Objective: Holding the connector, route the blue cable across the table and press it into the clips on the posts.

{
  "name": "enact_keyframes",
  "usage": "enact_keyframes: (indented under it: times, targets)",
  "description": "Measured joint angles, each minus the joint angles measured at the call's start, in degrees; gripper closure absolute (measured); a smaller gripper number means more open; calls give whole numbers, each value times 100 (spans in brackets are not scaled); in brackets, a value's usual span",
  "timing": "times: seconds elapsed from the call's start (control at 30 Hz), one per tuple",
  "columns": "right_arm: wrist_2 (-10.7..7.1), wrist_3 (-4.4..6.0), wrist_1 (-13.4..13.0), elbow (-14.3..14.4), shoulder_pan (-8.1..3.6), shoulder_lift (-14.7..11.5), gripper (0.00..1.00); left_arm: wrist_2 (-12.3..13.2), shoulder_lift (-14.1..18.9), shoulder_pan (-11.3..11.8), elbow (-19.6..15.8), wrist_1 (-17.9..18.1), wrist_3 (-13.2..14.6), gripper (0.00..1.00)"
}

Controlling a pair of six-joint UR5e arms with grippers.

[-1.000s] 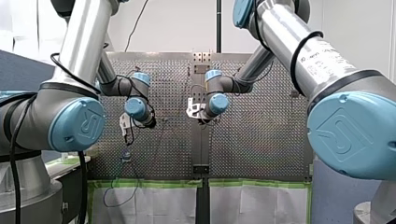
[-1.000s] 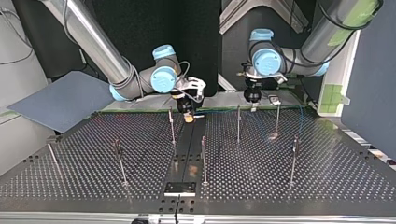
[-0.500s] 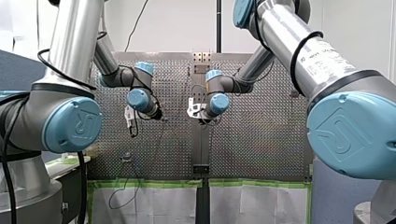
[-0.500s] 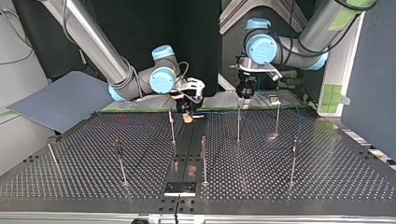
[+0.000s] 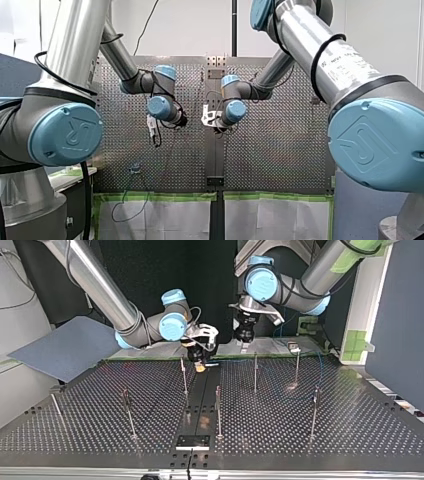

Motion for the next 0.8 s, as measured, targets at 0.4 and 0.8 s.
enact_keyframes:
  times: [0.4,0.8]
  targets:
    - [-5,-12,-11,1,-25,0,100,-19,-443,-34,531,-159,1,1]
    - [-4,-17,-12,1,-35,0,100,-37,-827,-83,952,-93,-52,1]
